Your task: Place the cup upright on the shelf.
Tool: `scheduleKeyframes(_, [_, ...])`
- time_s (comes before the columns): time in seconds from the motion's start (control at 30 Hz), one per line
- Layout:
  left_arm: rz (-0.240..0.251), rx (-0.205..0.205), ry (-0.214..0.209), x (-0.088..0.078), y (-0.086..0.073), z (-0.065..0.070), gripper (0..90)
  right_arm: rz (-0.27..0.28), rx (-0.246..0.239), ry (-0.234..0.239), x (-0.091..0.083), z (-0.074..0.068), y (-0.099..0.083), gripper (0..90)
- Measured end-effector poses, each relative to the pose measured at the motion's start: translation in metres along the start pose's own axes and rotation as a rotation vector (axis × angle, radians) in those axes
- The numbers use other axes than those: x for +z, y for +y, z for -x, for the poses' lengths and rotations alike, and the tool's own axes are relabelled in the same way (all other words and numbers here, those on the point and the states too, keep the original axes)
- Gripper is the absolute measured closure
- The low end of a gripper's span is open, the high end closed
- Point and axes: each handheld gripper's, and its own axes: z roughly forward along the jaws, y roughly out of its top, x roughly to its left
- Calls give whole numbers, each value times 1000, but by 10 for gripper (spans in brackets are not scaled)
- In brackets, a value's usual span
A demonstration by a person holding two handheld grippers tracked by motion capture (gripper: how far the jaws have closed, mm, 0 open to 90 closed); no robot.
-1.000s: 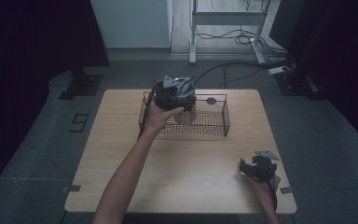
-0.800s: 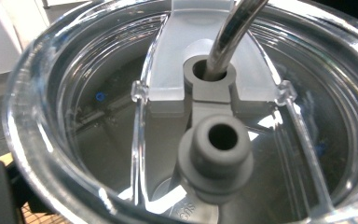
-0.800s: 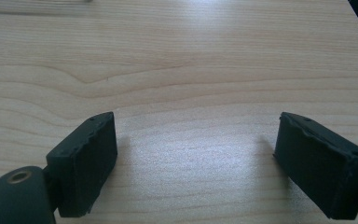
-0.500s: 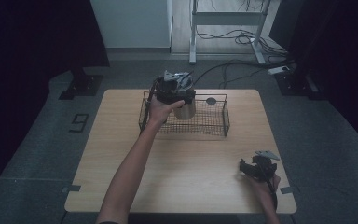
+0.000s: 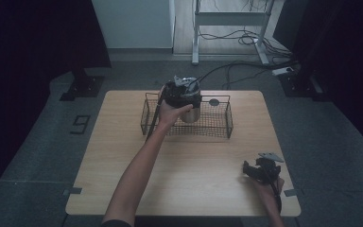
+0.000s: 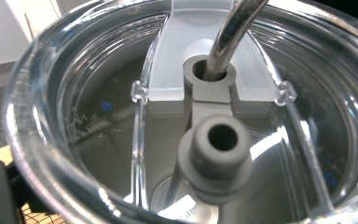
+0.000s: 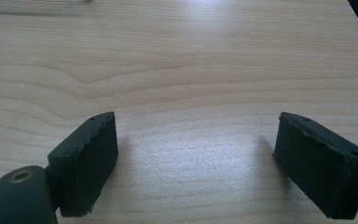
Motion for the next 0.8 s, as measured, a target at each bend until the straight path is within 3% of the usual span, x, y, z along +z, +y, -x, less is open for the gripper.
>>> scheduleKeyframes(0.5, [-76, -8, 34, 31, -12, -1, 39, -1, 0, -2, 0, 0, 0, 131])
scheduleKeyframes(0.8, [-101, -31, 32, 45, -25, 1, 39, -1, 1, -2, 0, 0, 0, 131])
